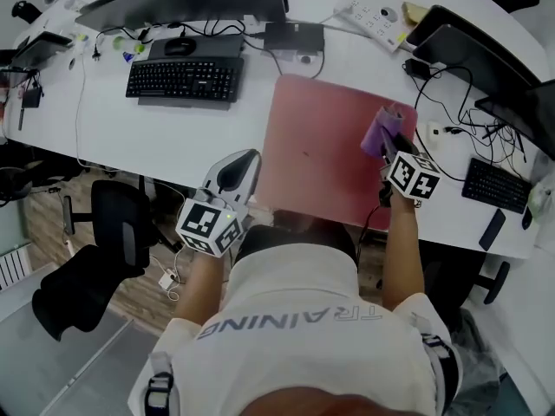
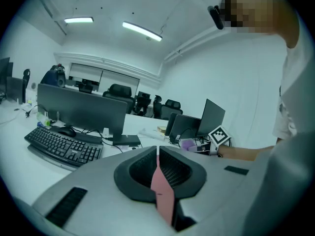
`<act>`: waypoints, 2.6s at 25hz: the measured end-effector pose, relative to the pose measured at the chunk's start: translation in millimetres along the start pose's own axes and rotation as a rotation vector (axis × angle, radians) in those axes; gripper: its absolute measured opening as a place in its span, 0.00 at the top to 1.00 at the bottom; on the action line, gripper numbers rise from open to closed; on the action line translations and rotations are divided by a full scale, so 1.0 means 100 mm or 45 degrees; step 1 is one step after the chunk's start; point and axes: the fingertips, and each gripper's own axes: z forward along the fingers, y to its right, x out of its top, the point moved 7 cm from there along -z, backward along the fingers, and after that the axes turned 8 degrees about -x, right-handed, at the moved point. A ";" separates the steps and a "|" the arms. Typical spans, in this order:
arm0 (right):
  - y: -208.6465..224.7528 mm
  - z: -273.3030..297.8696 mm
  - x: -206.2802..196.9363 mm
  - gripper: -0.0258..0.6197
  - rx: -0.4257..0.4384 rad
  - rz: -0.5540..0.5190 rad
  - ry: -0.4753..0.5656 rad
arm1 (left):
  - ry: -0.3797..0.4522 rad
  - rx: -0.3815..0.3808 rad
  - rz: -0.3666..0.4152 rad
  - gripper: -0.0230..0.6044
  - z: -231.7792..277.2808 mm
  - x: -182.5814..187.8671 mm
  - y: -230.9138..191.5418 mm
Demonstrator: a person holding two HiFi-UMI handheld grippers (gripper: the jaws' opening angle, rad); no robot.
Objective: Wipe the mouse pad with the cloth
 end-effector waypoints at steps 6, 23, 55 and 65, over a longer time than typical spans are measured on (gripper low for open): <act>-1.46 0.32 -0.36 0.81 0.364 -0.134 -0.128 | 0.027 0.058 -0.028 0.91 -0.36 -0.09 -0.12; -2.68 1.40 -1.28 0.81 0.293 -0.388 -0.465 | 0.070 0.165 -0.108 0.91 -1.13 -0.39 -0.33; 0.40 0.04 -1.11 0.81 -0.222 -0.127 -0.340 | 0.018 -0.271 -0.052 0.91 0.00 -0.13 0.17; 1.03 -0.28 -1.08 0.81 -0.419 -0.152 -0.343 | 0.013 -0.310 -0.084 0.91 0.08 -0.16 0.25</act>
